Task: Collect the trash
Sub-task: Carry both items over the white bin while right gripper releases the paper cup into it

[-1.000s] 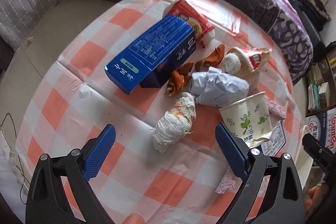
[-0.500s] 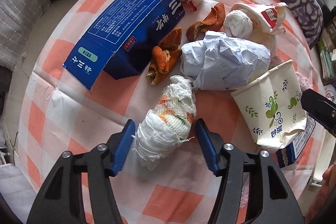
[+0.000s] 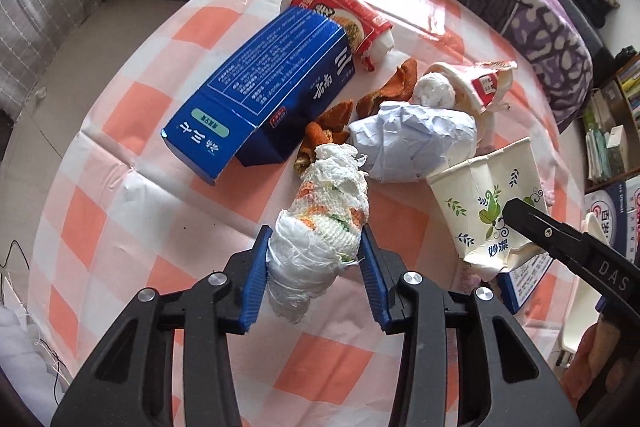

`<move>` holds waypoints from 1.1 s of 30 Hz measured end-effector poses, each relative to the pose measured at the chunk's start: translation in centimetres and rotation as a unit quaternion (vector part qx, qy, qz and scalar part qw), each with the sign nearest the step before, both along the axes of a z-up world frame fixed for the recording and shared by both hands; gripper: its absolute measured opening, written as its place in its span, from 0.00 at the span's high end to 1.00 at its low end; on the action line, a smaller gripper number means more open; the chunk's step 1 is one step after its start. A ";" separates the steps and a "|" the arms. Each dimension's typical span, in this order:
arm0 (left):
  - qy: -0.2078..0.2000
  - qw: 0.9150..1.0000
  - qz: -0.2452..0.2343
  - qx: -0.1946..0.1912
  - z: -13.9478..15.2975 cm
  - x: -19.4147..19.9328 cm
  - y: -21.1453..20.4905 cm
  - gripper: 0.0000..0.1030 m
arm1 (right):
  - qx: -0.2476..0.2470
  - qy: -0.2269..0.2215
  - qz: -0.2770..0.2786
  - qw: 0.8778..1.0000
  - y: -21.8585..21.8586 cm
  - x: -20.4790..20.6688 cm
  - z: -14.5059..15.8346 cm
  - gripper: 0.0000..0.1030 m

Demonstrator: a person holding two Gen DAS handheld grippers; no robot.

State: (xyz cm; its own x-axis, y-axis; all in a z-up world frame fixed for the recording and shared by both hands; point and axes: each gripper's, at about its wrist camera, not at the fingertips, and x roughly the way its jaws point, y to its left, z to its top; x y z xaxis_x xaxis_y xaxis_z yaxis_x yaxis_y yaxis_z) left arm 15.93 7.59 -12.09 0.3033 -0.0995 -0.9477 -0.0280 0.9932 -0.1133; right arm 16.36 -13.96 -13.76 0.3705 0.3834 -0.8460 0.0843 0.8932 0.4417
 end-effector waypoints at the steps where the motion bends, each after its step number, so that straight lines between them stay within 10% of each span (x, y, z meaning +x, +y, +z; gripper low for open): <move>1: -0.008 1.000 0.001 -0.002 0.5 -0.1 0.1 0.59 | -0.006 -0.014 0.000 1.000 -0.1 -0.2 0.7 0.75; 16: -0.132 0.991 -0.028 -0.009 5.1 -1.8 -5.5 0.58 | -0.132 -0.161 -0.054 0.977 -5.0 -4.8 7.9 0.75; 33: -0.157 0.978 -0.123 -0.060 5.8 -4.4 -16.2 0.58 | -0.270 -0.149 -0.171 0.936 -16.2 -12.2 9.4 0.75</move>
